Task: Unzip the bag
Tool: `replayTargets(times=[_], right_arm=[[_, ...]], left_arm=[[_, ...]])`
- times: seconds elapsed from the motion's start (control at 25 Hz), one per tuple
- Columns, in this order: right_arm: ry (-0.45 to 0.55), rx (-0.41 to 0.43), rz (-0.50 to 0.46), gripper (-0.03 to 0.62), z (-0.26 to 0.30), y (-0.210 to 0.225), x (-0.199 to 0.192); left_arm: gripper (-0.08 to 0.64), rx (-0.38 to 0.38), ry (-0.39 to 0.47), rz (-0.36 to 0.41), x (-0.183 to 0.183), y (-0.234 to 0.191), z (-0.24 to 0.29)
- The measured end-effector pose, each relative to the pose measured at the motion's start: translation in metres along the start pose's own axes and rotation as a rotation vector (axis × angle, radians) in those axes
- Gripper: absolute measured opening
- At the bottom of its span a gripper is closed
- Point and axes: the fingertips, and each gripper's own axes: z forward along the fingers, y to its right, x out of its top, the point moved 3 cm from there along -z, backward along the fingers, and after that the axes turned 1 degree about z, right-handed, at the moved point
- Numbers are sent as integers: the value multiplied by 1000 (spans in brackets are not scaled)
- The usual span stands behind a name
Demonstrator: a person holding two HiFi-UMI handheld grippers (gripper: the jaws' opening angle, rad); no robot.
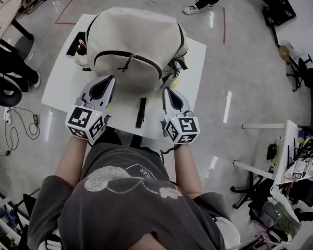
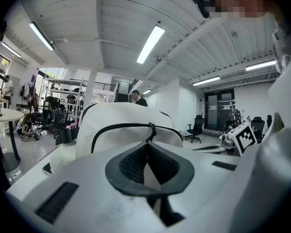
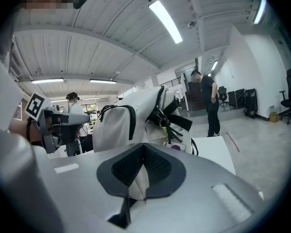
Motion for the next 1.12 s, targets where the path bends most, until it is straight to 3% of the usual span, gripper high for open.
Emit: replayTargets(times=[0.36, 0.56, 0.72, 1.12], right_arm=[[40, -68, 71, 0, -8, 6, -10], [46, -136, 69, 0, -14, 4, -15], [60, -241, 88, 0, -22, 7, -16], [79, -421, 111, 0, 3, -80, -28]], left_arm=[[6, -11, -25, 1, -4, -6, -14], [6, -101, -35, 3, -8, -10, -11], [6, -163, -35, 16, -5, -21, -7], [7, -276, -38, 0, -17, -113, -55]])
